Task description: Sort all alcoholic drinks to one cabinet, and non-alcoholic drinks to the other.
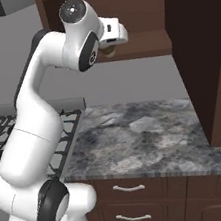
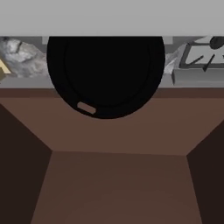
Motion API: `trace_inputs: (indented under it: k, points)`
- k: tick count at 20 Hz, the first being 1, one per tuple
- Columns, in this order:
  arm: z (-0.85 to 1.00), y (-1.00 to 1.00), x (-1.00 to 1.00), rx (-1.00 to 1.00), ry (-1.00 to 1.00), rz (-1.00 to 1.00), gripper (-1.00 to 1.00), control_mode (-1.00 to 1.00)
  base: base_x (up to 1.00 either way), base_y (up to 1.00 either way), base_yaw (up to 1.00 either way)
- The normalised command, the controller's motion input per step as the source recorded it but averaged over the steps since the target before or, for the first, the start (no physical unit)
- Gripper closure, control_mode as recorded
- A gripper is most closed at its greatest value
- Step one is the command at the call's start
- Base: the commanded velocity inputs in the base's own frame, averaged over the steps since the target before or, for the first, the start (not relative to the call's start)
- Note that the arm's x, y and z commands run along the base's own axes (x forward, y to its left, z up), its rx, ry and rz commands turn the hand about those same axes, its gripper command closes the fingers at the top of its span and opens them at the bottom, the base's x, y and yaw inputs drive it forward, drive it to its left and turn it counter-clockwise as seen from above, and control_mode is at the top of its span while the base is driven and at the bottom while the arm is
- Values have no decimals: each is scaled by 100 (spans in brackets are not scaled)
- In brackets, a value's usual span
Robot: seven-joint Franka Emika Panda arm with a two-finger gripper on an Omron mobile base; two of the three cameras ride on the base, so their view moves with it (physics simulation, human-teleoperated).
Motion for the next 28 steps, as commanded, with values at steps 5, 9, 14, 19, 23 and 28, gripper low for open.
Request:
trace_inputs:
  k: [5,9,14,19,23,28]
  points:
    - [0,-14,36,0,0,0,100,-100,0,0,0]
    - [0,-11,32,0,0,0,100,-100,0,0,0]
    - [0,-13,32,0,0,0,100,-100,0,0,0]
    - [0,-13,33,0,0,0,100,-100,0,0,0]
    - [0,-11,33,0,0,0,100,-100,0,0,0]
    - [-1,-11,28,0,0,0,100,-100,0,0,0]
